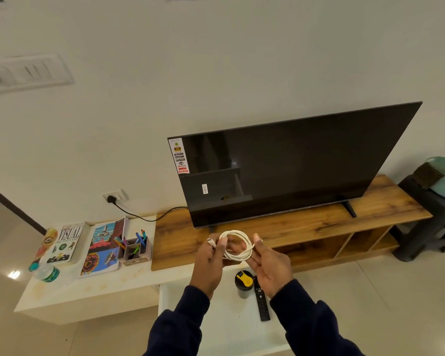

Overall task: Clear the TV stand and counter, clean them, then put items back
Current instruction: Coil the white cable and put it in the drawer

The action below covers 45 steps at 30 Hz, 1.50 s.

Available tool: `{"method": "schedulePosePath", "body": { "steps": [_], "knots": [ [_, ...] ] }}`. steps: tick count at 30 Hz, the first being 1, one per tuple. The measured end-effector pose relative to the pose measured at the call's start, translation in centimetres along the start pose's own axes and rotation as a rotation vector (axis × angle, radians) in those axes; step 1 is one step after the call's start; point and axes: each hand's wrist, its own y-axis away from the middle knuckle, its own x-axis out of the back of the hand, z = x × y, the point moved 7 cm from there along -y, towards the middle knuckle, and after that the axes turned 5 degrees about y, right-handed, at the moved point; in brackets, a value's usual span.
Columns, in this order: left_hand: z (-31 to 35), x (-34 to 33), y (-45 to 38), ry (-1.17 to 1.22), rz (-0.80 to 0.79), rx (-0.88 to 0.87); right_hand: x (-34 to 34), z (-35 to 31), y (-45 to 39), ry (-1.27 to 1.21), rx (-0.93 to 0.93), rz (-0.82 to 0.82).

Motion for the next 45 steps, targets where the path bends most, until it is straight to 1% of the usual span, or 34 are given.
{"method": "schedulePosePath", "body": {
  "steps": [1, 3, 7, 9, 12, 15, 16, 18, 19, 21, 23, 25, 29, 30, 32, 35, 38, 40, 43, 44, 45],
  "knots": [
    [0.1, 0.0, 0.0, 0.004, -0.035, 0.002, 0.0, 0.2, -0.3, 0.004, -0.02, -0.012],
    [0.0, 0.2, -0.3, -0.044, -0.076, 0.002, -0.1, 0.4, -0.7, 0.052, -0.002, -0.008],
    [-0.4, 0.6, -1.1, -0.135, -0.11, 0.006, -0.7, 0.7, -1.2, 0.327, 0.097, -0.003],
    [-1.1, 1.2, -1.7, -0.195, -0.057, 0.0, -1.5, 0.8, -1.0, 0.43, 0.122, -0.043],
    [-1.8, 2.3, -2.6, -0.312, 0.061, -0.05, -2.8, 0.7, -0.4, 0.446, 0.198, -0.146],
    [-1.8, 2.5, -2.7, -0.273, 0.058, -0.053, -3.0, 0.8, -0.8, 0.545, 0.266, -0.224],
    [-2.0, 2.5, -2.8, -0.242, 0.053, -0.031, -2.9, 1.2, -1.4, 0.526, 0.24, -0.244],
    [-2.5, 2.5, -3.0, -0.184, 0.064, 0.02, -2.6, 2.3, -2.7, 0.378, 0.126, -0.261],
    [-3.0, 2.4, -3.0, -0.142, 0.077, 0.068, -2.5, 2.8, -3.2, 0.302, 0.068, -0.268],
    [-4.3, 2.4, -3.1, 0.004, 0.086, 0.217, -2.7, 3.6, -4.0, 0.189, -0.024, -0.295],
    [-5.9, 2.3, -3.4, 0.149, 0.057, 0.342, -2.8, 4.5, -5.0, 0.11, -0.087, -0.321],
    [-7.0, 1.9, -3.5, 0.234, 0.009, 0.408, -2.5, 5.6, -6.0, 0.01, -0.152, -0.334],
    [-9.0, 1.0, -4.4, 0.2, -0.028, 0.428, -1.6, 8.6, -9.1, -0.154, -0.272, -0.334],
    [-9.5, 0.9, -4.7, 0.178, -0.019, 0.429, -1.5, 9.1, -10.1, -0.147, -0.284, -0.345],
    [-10.7, 1.1, -5.2, 0.115, 0.018, 0.436, -1.2, 9.8, -11.9, -0.048, -0.27, -0.356],
    [-12.9, 1.9, -5.8, 0.009, 0.077, 0.445, -1.0, 10.0, -14.3, 0.226, -0.168, -0.339],
    [-15.5, 2.0, -6.0, -0.064, 0.076, 0.46, -0.7, 9.9, -16.4, 0.673, 0.036, -0.259],
    [-17.7, 2.0, -6.3, -0.093, 0.068, 0.484, -0.3, 10.2, -18.1, 0.946, 0.242, -0.205],
    [-22.0, 2.5, -7.3, -0.08, 0.103, 0.545, -0.4, 11.8, -20.0, 1.279, 0.672, -0.191],
    [-23.5, 2.7, -7.5, -0.07, 0.111, 0.572, -0.5, 12.6, -20.5, 1.384, 0.773, -0.181],
    [-25.0, 2.9, -7.8, -0.064, 0.116, 0.599, -0.4, 13.7, -21.3, 1.442, 0.819, -0.173]
  ]
}}
